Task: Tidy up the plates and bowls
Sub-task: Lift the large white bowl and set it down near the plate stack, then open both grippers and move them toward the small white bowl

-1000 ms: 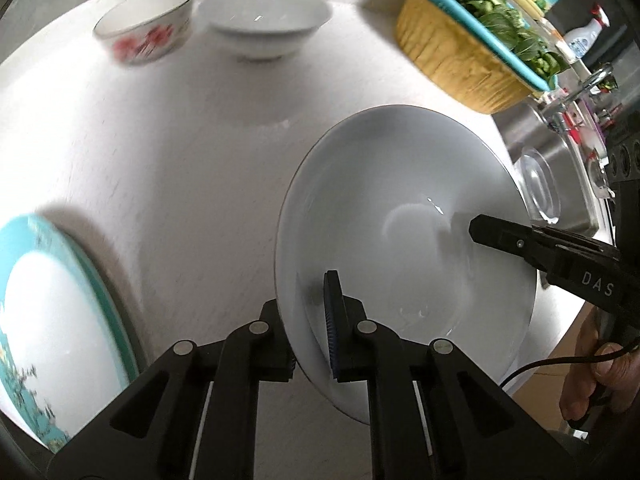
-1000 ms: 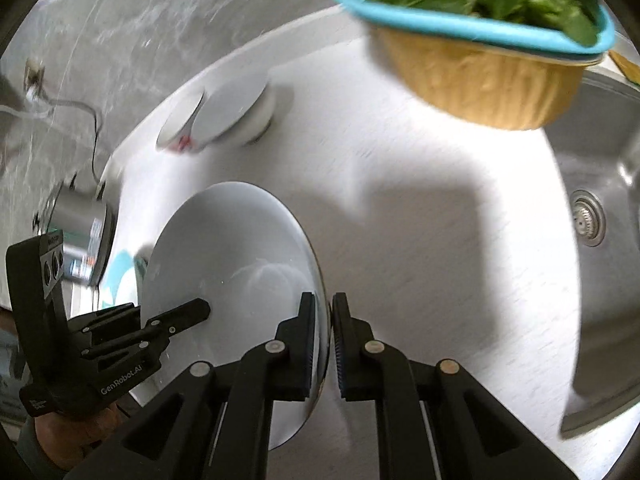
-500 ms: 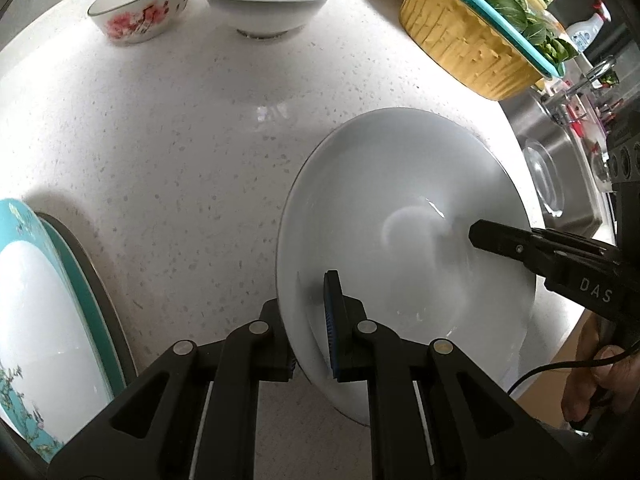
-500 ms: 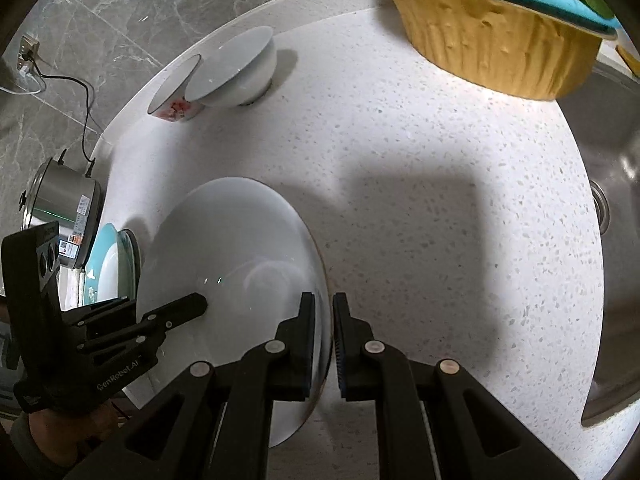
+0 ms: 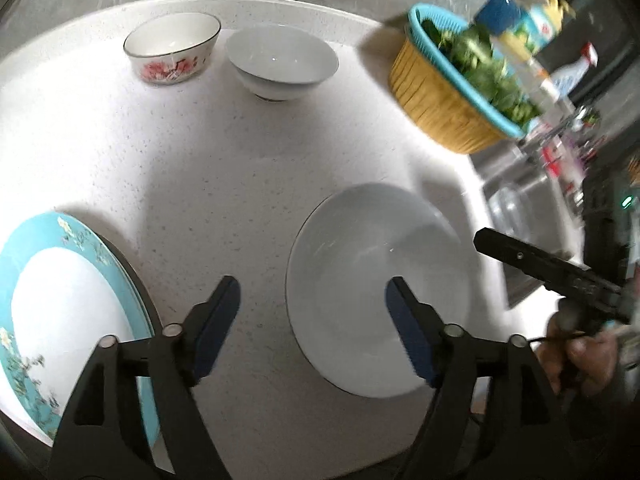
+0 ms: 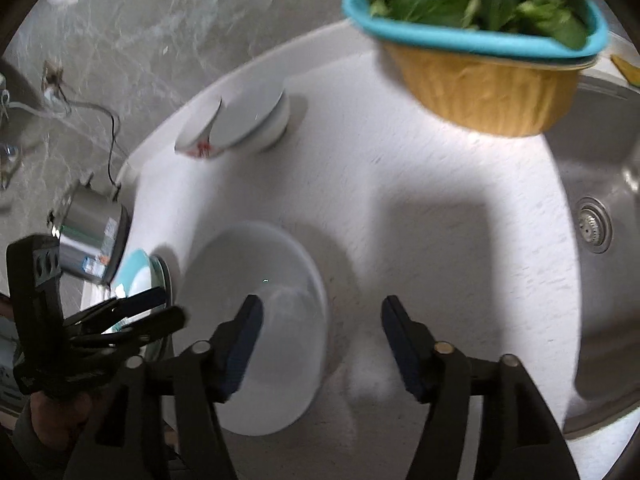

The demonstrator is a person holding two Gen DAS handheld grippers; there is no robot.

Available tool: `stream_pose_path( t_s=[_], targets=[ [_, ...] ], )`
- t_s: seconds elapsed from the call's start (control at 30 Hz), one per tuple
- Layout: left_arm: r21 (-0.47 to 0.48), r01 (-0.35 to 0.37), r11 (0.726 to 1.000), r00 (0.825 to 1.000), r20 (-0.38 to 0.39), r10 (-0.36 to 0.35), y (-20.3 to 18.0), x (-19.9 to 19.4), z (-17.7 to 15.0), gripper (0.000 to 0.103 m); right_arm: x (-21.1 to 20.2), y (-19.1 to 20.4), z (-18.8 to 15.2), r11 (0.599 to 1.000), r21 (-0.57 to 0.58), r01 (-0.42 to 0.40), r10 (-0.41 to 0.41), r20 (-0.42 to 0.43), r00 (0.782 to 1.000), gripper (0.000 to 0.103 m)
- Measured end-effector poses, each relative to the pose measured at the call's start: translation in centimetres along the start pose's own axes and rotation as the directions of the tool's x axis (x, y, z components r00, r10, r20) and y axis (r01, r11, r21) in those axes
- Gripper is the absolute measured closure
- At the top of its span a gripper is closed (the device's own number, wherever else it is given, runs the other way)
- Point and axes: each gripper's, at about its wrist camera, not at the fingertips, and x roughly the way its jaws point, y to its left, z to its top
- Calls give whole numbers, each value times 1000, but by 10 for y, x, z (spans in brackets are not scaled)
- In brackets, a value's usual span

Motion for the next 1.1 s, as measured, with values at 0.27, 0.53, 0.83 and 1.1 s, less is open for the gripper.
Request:
stream_pose_path(
  t_s=[0.27, 0.53, 0.83, 1.1],
  targets=[
    [-75, 0, 997, 998, 69, 5, 18, -44, 36, 0, -22, 13, 32, 999, -38, 14, -12, 59, 998, 17],
    [22, -73, 997, 990, 121, 70, 31, -47, 109, 0, -10, 73, 71, 987, -140, 84, -75, 72, 995, 14],
    [-96, -58, 994, 996, 69, 64, 59, 18, 192, 2, 38, 102, 164, 960, -227, 161, -162, 16, 987, 17],
    [-172, -66, 983, 996, 54, 77, 63, 58, 203, 4, 107, 102, 216, 967, -216, 136, -167, -129, 977, 33]
  ],
)
